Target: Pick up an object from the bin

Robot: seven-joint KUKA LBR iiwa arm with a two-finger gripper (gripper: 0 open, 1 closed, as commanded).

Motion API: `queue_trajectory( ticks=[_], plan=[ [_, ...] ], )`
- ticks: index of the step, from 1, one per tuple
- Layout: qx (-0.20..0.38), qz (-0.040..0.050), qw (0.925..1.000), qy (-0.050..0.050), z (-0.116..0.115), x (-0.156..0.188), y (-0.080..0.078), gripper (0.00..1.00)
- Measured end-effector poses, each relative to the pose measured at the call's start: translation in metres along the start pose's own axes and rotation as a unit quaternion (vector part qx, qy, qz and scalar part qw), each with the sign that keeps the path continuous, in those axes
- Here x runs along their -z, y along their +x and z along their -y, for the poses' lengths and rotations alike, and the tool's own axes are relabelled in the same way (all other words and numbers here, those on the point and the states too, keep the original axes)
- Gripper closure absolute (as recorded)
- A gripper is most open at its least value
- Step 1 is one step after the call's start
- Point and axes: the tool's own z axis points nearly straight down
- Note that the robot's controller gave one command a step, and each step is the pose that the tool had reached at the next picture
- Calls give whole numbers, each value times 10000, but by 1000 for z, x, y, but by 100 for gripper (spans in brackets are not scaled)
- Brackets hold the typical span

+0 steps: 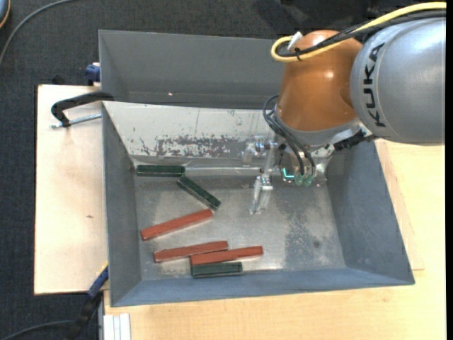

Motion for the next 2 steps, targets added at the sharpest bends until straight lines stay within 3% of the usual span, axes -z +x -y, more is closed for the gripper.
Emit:
queue_trajectory(
  ticks=[1, 2],
  plan=[
    [20, 52, 10000, -11, -99, -120, -7, 0],
    [910, 44, 9958, 0, -103, -86, 12, 0]
  ],
)
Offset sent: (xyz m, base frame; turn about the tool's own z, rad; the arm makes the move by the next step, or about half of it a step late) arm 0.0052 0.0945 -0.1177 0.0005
